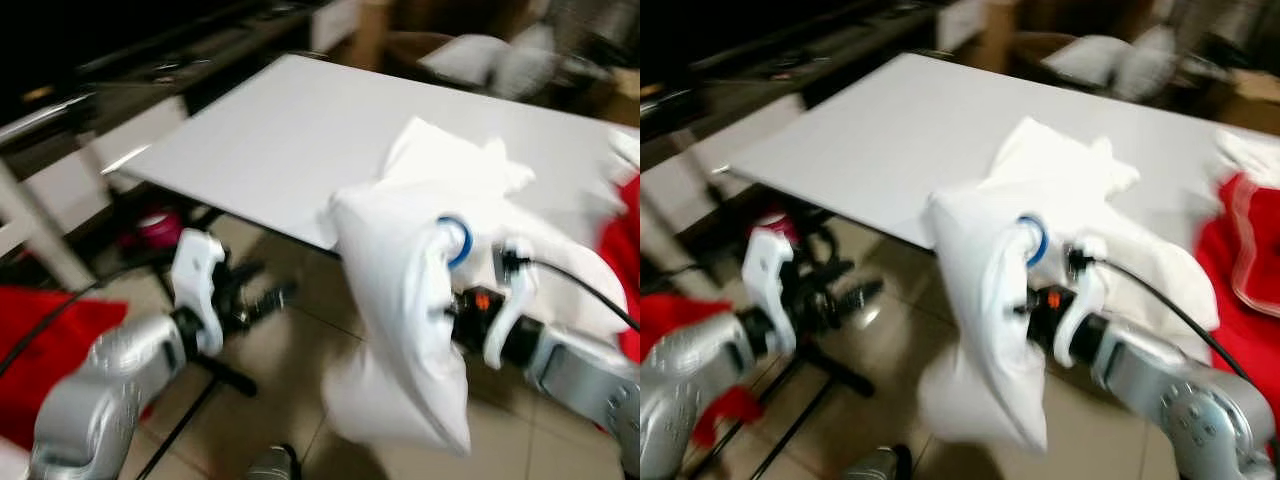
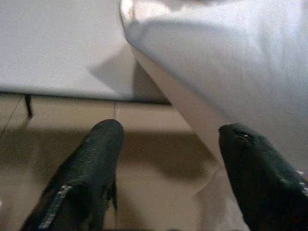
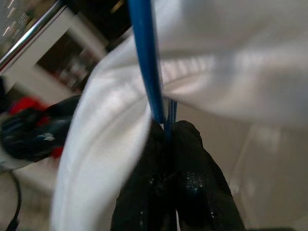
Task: Hang hanger
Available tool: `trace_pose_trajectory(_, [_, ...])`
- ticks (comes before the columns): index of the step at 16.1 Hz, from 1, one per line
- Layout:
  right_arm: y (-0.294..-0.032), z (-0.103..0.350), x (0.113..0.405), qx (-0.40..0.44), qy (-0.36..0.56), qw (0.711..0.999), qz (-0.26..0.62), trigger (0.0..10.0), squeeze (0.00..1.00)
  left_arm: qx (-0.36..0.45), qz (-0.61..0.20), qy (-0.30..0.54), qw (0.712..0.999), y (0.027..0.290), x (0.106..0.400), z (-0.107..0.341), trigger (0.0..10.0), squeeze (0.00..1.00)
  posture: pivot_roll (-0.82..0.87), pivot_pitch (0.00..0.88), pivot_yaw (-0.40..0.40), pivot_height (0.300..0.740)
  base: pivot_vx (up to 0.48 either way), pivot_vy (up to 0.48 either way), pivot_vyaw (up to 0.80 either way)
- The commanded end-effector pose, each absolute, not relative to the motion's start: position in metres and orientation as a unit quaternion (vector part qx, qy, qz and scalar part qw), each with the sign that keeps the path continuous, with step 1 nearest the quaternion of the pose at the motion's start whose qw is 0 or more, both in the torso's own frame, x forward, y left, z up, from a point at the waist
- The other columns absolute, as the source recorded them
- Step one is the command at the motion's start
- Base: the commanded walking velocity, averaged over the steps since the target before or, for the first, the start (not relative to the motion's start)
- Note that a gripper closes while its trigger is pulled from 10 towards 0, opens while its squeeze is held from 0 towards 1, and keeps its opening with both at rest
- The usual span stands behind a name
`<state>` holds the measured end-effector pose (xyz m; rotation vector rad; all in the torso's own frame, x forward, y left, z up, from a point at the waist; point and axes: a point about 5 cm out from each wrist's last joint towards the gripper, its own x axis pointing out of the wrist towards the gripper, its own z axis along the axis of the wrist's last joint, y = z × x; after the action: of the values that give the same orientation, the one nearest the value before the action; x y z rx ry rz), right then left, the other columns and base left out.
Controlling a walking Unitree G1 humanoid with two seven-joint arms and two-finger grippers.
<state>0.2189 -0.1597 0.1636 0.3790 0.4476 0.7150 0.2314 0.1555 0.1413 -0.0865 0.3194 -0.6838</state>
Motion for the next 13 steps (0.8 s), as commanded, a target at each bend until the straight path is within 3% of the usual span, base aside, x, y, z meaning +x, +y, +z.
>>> trace_pose_trajectory(1, [-0.154,0.17,0.213,0.176,0.206,0.887,0.375,10.0,0.0,-0.022,-0.352,0.148,0.924,0.147,0.228,0.144,10.0,1.0,0.06,0.049,0.002,0.74,0.0,0.0,0.8])
trace_pose_trajectory(2, [-0.154,0.17,0.212,0.177,0.206,0.886,0.376,10.0,0.0,-0.02,-0.353,0.148,0.924,0.144,0.226,0.143,10.0,1.0,0.06,0.049,0.002,0.74,0.0,0.0,0.8])
trace_pose_trajectory(4, [-0.159,0.165,0.206,0.173,0.216,0.886,0.372,10.0,0.0,-0.007,-0.332,0.149,0.932,0.133,0.221,0.134,10.0,0.86,0.08,0.06,-0.019,0.74,0.0,0.0,0.8])
trace_pose_trajectory(5, [-0.161,0.162,0.203,0.173,0.219,0.886,0.37,10.0,0.0,-0.001,-0.324,0.153,0.934,0.13,0.218,0.13,10.0,0.84,0.08,0.061,-0.021,0.74,0.0,0.0,0.8])
trace_pose_trajectory(6, [-0.162,0.16,0.202,0.172,0.223,0.887,0.367,10.0,0.0,-0.006,-0.322,0.152,0.934,0.129,0.216,0.128,10.0,0.69,0.08,0.06,-0.02,0.74,0.0,0.0,0.8])
trace_pose_trajectory(8, [-0.163,0.152,0.199,0.169,0.233,0.887,0.36,10.0,0.0,-0.001,-0.315,0.147,0.938,0.127,0.217,0.125,10.0,0.0,0.08,0.054,-0.014,0.74,0.0,0.0,0.8])
trace_pose_trajectory(13, [-0.163,0.14,0.2,0.167,0.24,0.894,0.34,10.0,0.0,0.021,-0.251,0.136,0.958,0.134,0.231,0.12,10.0,0.0,0.08,0.044,-0.007,0.74,0.0,0.0,0.8])
